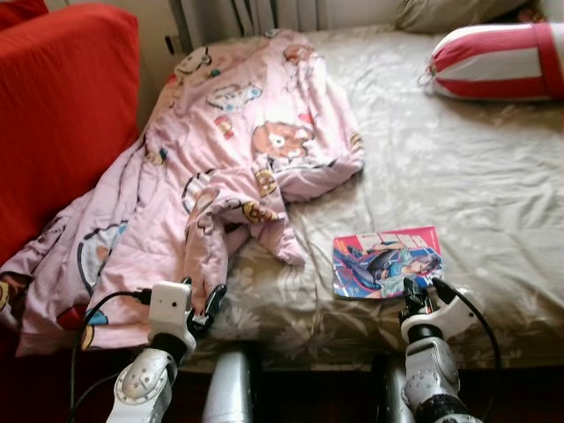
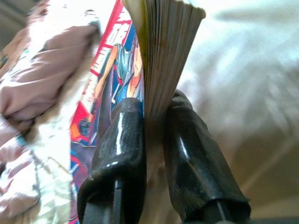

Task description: Clean up the room

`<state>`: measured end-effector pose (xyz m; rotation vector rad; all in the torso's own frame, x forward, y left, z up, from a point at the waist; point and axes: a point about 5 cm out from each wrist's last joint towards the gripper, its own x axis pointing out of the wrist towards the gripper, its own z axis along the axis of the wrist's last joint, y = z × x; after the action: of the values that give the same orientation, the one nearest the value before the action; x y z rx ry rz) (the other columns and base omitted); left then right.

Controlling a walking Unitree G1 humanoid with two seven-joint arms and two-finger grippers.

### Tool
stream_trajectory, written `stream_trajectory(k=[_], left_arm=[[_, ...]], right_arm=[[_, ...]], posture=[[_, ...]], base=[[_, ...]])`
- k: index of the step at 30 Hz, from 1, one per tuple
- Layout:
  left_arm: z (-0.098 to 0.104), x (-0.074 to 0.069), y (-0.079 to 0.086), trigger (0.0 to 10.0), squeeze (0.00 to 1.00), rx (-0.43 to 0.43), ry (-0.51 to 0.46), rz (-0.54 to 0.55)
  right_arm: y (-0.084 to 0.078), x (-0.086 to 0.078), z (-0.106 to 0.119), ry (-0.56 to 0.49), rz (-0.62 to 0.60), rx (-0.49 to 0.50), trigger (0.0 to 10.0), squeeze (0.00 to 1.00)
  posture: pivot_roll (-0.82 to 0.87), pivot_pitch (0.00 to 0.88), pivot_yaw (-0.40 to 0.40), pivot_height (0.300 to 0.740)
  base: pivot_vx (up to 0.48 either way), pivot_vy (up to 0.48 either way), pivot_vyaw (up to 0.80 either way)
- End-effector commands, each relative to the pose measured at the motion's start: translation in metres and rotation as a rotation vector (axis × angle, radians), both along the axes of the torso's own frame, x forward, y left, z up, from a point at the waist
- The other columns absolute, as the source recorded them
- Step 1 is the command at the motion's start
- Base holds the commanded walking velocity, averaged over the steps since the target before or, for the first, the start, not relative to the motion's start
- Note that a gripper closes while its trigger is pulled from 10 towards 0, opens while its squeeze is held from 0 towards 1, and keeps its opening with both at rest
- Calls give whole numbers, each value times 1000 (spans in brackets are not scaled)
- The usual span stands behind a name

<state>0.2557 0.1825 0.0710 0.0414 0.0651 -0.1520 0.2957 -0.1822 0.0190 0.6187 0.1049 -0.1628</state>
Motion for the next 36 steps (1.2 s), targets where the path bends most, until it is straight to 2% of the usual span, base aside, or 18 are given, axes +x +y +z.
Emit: stream_trajectory(k=[1,3,4,5,6,10,16,21,36], left_arm=[[-5,2,7,10000,0,-9,8,45],[-8,5,9,10000,0,-25,10,68],[-11,8,12,10000,0,-48,11,97],[-11,8,12,10000,0,-48,11,97],[-13,9,14,10000,0,-63,14,114],[-21,9,19,10000,0,-76,35,145],[-45,4,27,10000,0,-77,108,190],[-61,-3,27,10000,0,-81,169,199],[-93,-19,32,10000,0,-84,307,237]], right_arm=[[6,3,5,-16,43,-72,10000,0],[9,5,7,-15,66,-106,10000,0],[12,7,10,-19,115,-179,10000,0],[12,7,10,-19,115,-179,10000,0],[14,9,12,-17,143,-233,10000,0],[18,16,24,-70,183,-300,10000,0],[22,21,30,-86,202,-318,10000,0],[22,24,35,-98,180,-288,10000,0],[20,26,37,-101,184,-307,10000,0]], posture=[[133,0,61,538],[125,0,55,538],[120,0,50,538],[120,0,50,538],[115,0,46,543],[103,0,38,568],[89,0,26,603],[79,0,24,633],[80,0,11,723]], base=[[0,0,0],[0,0,0],[0,0,0],[0,0,0],[0,0,0],[0,0,0],[0,0,0],[0,0,0],[0,0,0]])
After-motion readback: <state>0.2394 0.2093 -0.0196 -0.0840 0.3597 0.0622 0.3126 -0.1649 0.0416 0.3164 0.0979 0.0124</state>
